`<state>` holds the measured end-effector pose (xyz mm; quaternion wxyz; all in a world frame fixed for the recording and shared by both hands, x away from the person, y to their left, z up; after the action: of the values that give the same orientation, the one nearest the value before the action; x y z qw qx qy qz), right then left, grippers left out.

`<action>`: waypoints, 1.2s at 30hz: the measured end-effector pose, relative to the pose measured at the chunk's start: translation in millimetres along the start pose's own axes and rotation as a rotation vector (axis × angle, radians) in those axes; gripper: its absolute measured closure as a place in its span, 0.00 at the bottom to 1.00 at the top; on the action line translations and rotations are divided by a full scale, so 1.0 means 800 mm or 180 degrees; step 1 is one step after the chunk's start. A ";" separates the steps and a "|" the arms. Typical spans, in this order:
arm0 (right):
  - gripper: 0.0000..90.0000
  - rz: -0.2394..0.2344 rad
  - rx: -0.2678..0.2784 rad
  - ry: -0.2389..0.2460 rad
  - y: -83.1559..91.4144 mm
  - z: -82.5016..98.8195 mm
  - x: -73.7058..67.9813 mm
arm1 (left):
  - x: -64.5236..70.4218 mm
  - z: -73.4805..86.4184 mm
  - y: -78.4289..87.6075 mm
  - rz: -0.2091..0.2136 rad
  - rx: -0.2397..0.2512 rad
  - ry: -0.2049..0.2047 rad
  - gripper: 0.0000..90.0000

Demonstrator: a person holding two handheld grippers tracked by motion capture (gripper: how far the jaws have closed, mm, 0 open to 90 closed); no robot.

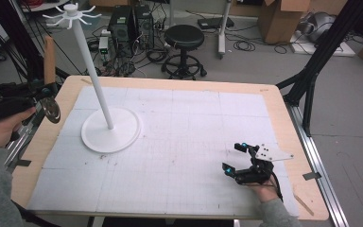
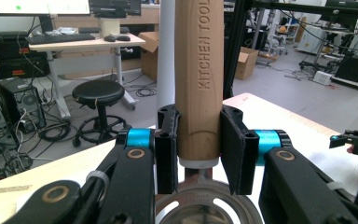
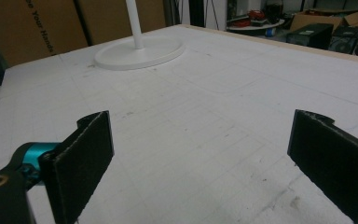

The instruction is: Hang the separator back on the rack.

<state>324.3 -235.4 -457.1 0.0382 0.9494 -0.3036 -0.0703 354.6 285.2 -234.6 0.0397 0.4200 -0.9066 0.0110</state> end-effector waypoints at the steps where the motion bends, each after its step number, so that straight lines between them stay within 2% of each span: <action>1: 0.07 0.0001 -0.0001 0.0001 0.000 0.000 0.000 | 0.000 -0.001 0.000 0.0005 0.0013 0.0000 0.76; 8: 0.07 0.0000 -0.0005 0.0005 0.000 0.000 0.000 | 0.000 -0.012 0.000 -0.0010 0.0080 0.0020 0.76; 19: 0.07 -0.0005 0.0000 -0.0002 0.000 0.000 0.000 | 0.001 -0.028 -0.004 -0.0037 0.0144 -0.0019 0.76; 25: 0.07 -0.0005 0.0003 -0.0001 -0.001 0.000 0.001 | -0.006 -0.030 -0.007 -0.0080 0.0124 -0.0005 0.76; 36: 0.07 -0.0006 0.0001 0.0005 0.000 0.000 0.001 | -0.008 -0.029 -0.013 -0.0071 0.0098 0.0010 0.76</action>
<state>324.9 -235.6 -457.4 0.0382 0.9498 -0.3027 -0.0696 368.1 284.6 -211.9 0.0347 0.4306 -0.9015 0.0252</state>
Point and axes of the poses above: each handheld gripper's, and its own axes: y roughly backward along the jaws, z roughly out of its underside, x roughly to its right, the point moved 8 cm from there along -y, roughly forward along the jaws, and after that the axes turned 8 degrees about x, right-handed, at the moved point
